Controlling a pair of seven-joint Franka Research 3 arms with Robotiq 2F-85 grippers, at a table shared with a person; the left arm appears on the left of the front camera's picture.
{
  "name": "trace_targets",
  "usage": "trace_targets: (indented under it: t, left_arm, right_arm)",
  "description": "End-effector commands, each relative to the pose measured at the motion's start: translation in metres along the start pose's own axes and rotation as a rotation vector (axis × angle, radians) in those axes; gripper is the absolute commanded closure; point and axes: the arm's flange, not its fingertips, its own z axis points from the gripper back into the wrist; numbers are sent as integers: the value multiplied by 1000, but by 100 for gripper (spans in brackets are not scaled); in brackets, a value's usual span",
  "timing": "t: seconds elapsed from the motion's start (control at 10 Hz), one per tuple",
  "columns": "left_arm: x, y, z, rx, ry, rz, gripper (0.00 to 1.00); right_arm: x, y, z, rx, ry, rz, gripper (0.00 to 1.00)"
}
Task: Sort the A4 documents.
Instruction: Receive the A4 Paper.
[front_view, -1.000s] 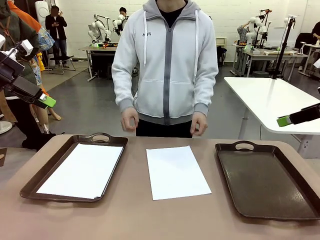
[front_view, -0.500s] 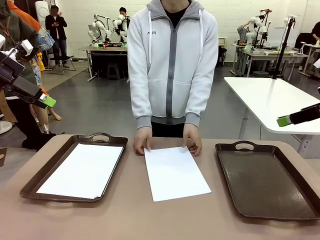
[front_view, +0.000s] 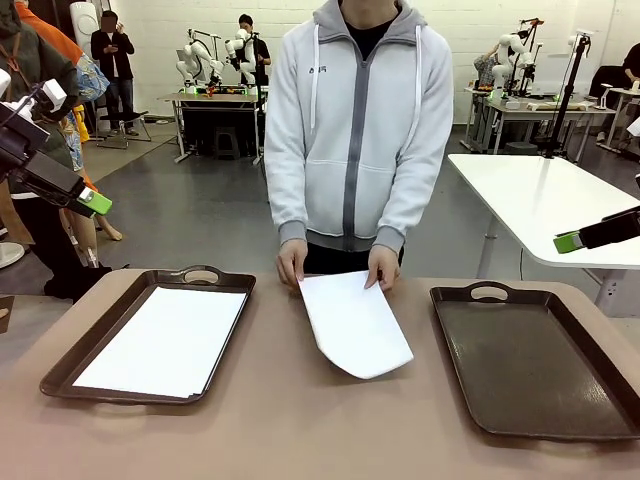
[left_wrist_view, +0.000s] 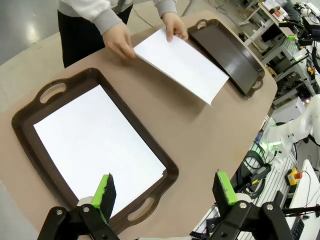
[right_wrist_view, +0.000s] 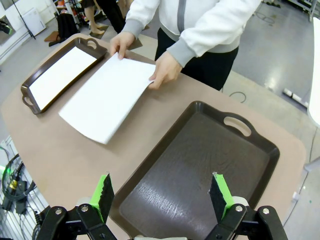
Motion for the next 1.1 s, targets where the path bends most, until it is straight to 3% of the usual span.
trace_targets:
  t: [0.0,1.0]
  left_arm:
    - [0,-1,0,-5,2,-1,0]
    - [0,-1,0,-5,2,-1,0]
  right_arm:
    - [0,0,-2,9,-2,-2,0]
    - [0,0,-2,9,-2,-2,0]
